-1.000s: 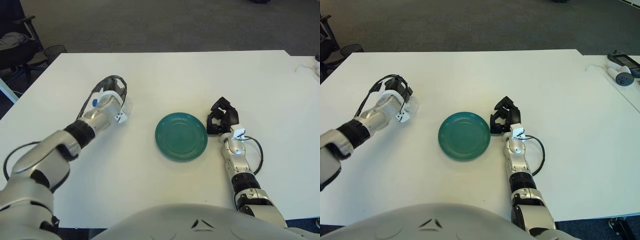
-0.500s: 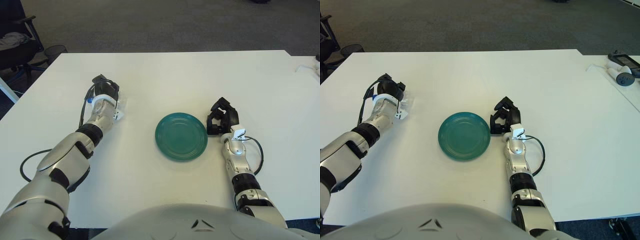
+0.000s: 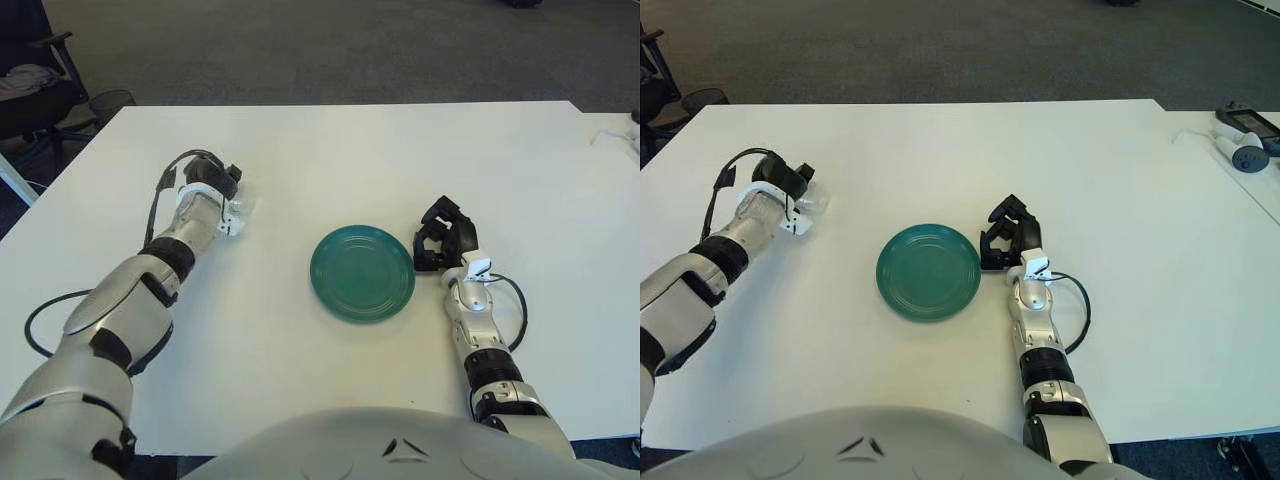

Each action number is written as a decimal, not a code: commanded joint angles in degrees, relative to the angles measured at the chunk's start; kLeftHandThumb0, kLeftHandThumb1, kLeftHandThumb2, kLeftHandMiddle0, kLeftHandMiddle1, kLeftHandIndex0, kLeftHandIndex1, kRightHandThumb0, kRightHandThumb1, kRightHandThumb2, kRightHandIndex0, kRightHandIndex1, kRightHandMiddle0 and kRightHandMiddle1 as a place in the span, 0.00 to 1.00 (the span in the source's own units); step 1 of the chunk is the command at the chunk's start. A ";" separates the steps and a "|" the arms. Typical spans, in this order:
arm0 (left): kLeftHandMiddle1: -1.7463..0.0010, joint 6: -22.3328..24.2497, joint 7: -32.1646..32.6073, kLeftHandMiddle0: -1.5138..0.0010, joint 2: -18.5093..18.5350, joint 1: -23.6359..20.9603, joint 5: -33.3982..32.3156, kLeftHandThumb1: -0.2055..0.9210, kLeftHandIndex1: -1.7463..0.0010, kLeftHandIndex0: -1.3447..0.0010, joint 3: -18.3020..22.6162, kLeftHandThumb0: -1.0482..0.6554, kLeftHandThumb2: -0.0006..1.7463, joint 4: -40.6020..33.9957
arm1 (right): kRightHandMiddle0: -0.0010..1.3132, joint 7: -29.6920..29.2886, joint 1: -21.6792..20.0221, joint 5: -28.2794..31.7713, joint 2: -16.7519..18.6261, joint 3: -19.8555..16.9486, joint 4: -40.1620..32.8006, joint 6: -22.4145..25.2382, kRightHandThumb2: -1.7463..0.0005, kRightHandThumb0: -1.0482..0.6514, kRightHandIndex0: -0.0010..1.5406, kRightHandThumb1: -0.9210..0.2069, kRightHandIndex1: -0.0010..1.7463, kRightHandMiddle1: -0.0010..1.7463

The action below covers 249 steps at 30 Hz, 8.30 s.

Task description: Put the bottle into the plate.

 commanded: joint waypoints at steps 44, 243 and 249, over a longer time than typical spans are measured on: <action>0.00 -41.04 38.08 0.21 -5.70 4.21 -29.46 0.42 0.00 0.52 14.70 0.33 0.78 14.94 | 0.50 1.41 9.10 0.85 1.16 -0.10 5.89 7.38 0.05 0.61 0.62 0.86 0.89 1.00; 1.00 -70.58 16.98 1.00 3.23 0.24 -14.16 0.95 1.00 1.00 19.86 0.07 0.17 -32.83 | 0.47 4.45 6.33 0.43 3.12 -0.38 11.70 3.18 0.13 0.61 0.41 0.68 1.00 1.00; 1.00 -70.30 15.93 1.00 3.33 0.37 -14.42 0.90 1.00 1.00 20.18 0.11 0.15 -33.02 | 0.46 4.42 6.51 0.33 3.14 -0.24 11.41 3.03 0.14 0.61 0.40 0.68 1.00 1.00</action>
